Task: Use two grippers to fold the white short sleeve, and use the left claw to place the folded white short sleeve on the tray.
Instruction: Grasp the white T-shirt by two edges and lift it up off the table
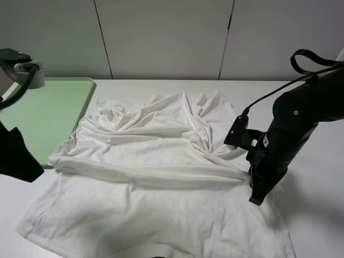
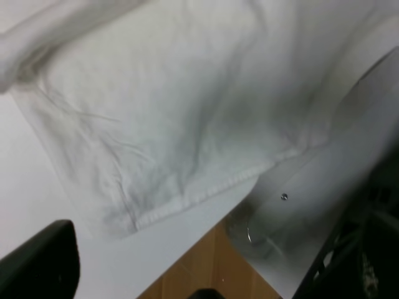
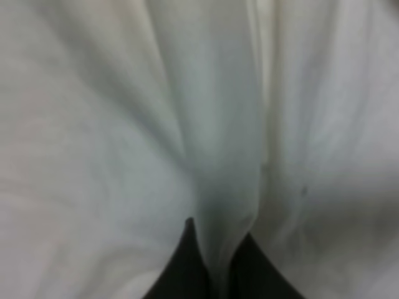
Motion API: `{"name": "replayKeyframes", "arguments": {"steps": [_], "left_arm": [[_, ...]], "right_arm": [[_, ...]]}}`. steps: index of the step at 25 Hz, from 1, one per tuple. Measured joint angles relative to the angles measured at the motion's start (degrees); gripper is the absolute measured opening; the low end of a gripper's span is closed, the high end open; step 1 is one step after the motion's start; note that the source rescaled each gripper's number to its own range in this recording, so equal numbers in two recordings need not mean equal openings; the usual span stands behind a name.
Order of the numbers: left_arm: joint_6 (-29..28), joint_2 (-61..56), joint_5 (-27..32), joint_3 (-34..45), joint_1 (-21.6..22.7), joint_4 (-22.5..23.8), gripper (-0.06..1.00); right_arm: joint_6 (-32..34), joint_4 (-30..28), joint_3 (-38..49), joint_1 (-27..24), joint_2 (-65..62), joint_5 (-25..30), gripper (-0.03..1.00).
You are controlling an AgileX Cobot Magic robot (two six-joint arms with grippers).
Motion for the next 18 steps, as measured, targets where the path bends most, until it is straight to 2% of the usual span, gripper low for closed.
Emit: {"name": "replayKeyframes", "arguments": {"steps": [1, 2, 3, 4, 10, 18], "left_arm": [[0.00, 0.00, 0.00, 0.00, 0.00, 0.00, 0.88], [0.00, 0.00, -0.37, 0.00, 0.00, 0.00, 0.88], [0.00, 0.00, -0.73, 0.00, 0.00, 0.00, 0.88], [-0.20, 0.00, -1.04, 0.00, 0.00, -0.22, 0.88], [-0.39, 0.24, -3.89, 0.00, 0.00, -4.72, 0.88], [5.31, 2.06, -10.01, 0.00, 0.00, -4.41, 0.88]], "right_arm": [[0.20, 1.08, 0.00, 0.00, 0.00, 0.24, 0.38], [0.34, 1.62, 0.00, 0.00, 0.00, 0.31, 0.34], [0.38, 2.74, 0.00, 0.00, 0.00, 0.44, 0.15], [0.38, 3.54, 0.00, 0.00, 0.00, 0.88, 0.02], [0.46, 4.14, 0.00, 0.00, 0.00, 1.38, 0.00], [1.46, 4.30, 0.00, 0.00, 0.00, 1.21, 0.00]]}}
